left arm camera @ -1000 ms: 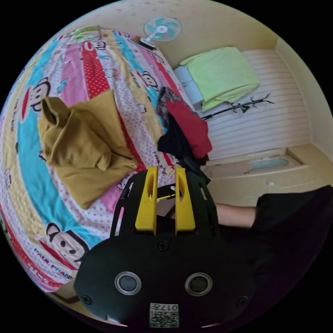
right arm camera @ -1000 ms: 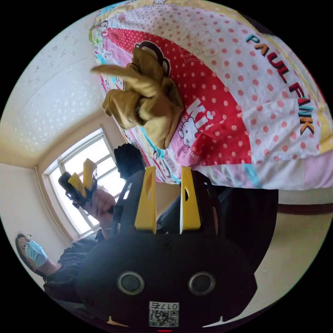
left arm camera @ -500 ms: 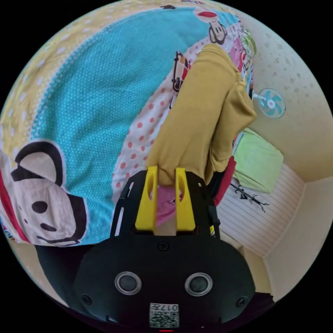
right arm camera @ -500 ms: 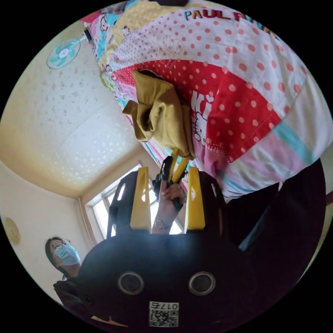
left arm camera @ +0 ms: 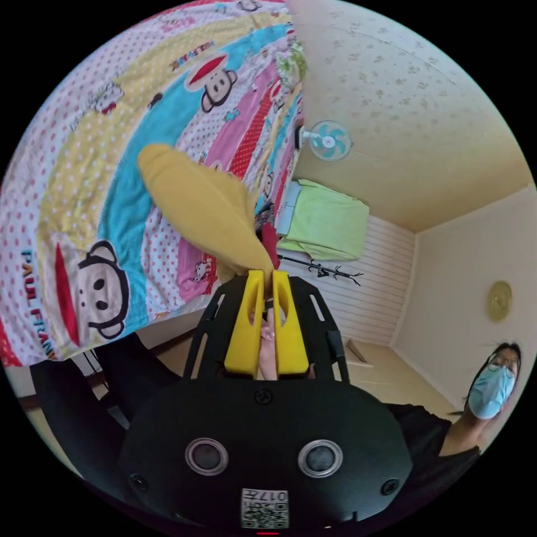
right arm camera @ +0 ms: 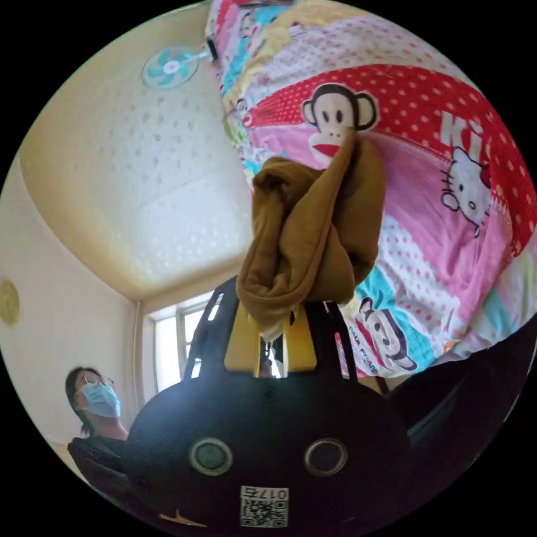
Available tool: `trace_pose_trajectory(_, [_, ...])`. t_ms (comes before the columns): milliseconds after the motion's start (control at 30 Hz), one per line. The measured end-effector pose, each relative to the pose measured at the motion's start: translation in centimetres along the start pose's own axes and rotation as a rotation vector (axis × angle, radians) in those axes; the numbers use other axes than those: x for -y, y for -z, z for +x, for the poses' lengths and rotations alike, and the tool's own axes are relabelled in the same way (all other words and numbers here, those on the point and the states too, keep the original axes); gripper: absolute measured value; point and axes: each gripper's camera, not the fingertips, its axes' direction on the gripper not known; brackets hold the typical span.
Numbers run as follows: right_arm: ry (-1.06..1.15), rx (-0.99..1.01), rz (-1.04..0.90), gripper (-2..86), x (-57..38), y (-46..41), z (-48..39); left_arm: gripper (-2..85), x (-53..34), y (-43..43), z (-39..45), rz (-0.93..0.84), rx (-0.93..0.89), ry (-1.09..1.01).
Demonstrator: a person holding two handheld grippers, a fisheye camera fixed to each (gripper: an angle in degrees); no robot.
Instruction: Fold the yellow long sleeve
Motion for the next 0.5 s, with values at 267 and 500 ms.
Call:
trace_pose_trajectory(267, [0.287,-0.05,-0.443,3.5,-10.7,-21.0,-11.5,3.6,-8.7,20.8,6.8,0.307,0.007,-0.272])
trace_pose_trajectory(500, [0.427,0.204,-0.736,3.3,-21.9,-42.7,-19.2,3.9,-18.7,36.4,14.4,0.742,0.21,-0.527])
